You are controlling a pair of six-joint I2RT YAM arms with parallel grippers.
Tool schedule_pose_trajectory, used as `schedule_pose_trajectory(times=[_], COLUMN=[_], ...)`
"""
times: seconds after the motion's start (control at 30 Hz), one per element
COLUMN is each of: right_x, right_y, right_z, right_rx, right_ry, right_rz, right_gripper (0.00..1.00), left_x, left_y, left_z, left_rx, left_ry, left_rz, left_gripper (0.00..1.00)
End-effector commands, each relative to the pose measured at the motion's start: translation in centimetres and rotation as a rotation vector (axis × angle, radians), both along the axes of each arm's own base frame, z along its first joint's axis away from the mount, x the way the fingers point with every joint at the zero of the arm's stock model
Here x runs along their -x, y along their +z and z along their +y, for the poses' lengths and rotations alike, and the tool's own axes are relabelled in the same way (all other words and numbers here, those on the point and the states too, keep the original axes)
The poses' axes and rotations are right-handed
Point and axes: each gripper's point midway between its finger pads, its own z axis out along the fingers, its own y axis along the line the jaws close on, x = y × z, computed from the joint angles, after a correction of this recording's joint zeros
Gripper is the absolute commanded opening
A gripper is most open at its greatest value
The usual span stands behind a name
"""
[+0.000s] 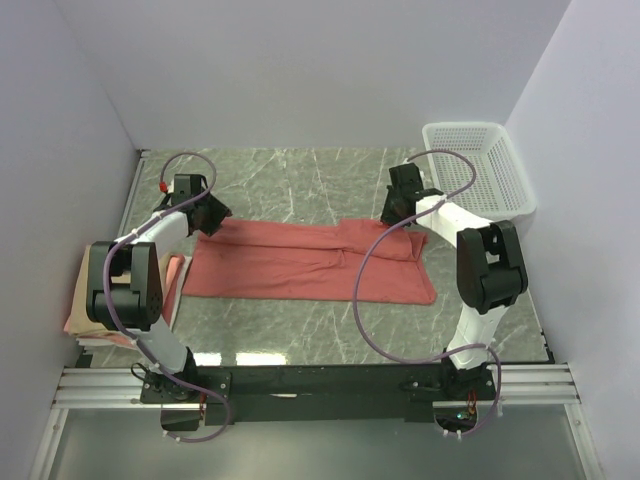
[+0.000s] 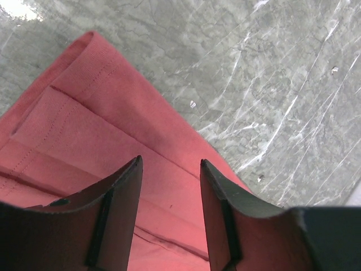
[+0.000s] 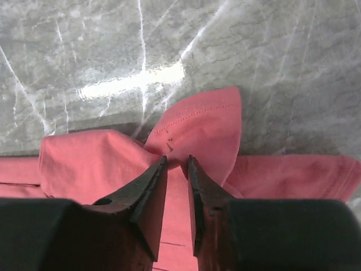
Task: Fold and stack the t-shirts
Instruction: Fold the tshirt
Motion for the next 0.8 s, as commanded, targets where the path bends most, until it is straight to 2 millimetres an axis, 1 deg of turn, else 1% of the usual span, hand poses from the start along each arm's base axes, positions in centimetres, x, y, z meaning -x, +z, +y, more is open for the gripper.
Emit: schedule_pose_trajectory(times=[0.0,0.03,0.07,0.1,0.2,0.4,0.43,0.5,0.57,0.6,0.63,0.67,0.7,0.73,0.77], right_x=[-0.4,-0.4,-0.4,-0.3,-0.1,0.8,1.1,1.7,2.4,3.2,3.4,3.8,4.7,5.1,5.5], right_y=[1.3,1.3,1.2,1.2,1.3,2.7,3.3,3.9,5.0,4.7,5.8,5.9,5.4,6.3,6.5], right_z=[0.5,0.5,0.7,0.6,0.7,1.0,1.2,1.5,1.8,2.1,2.1,2.2,2.3,2.6,2.6], right_rx=[-0.015,-0.015,-0.014,-0.014,-0.015,-0.037,-0.045,-0.060,-0.079,-0.087,-0.101,-0.107,-0.117,-0.132,-0.138], right_ry=[0.006,0.006,0.009,0.007,0.010,0.020,0.023,0.028,0.035,0.048,0.047,0.051,0.062,0.069,0.071], right_rz=[-0.048,-0.048,-0.047,-0.045,-0.048,-0.074,-0.091,-0.104,-0.129,-0.122,-0.149,-0.151,-0.136,-0.163,-0.168], right_gripper=[0.24,0.21,0.14,0.10,0.00,0.00,0.00,0.00,0.00,0.00,0.00,0.00,0.00,0.00,0.00], left_x=[-1.2,-1.2,-1.2,-1.2,-1.3,-1.1,-1.1,-1.1,-1.0,-1.0,-0.9,-0.9,-1.0,-1.1,-1.1], left_y=[1.1,1.1,1.1,1.0,1.0,0.5,0.4,0.3,0.1,0.0,-0.1,-0.2,-0.1,0.0,0.0], left_z=[-0.5,-0.4,-0.4,-0.4,-0.5,-0.5,-0.5,-0.4,-0.4,-0.4,-0.3,-0.2,-0.2,-0.1,0.0], left_rx=[0.016,0.015,0.013,0.013,0.018,0.023,0.022,0.022,0.025,0.024,0.020,0.022,0.021,0.017,0.015], left_ry=[-0.009,-0.008,-0.008,-0.008,-0.010,-0.007,-0.002,0.007,0.012,0.013,0.019,0.022,0.023,0.027,0.029], left_rz=[-0.043,-0.043,-0.044,-0.042,-0.042,-0.031,-0.028,-0.026,-0.020,-0.018,-0.009,-0.004,-0.006,-0.008,-0.006], left_gripper=[0.50,0.50,0.50,0.50,0.50,0.50,0.50,0.50,0.50,0.50,0.50,0.50,0.50,0.50,0.51])
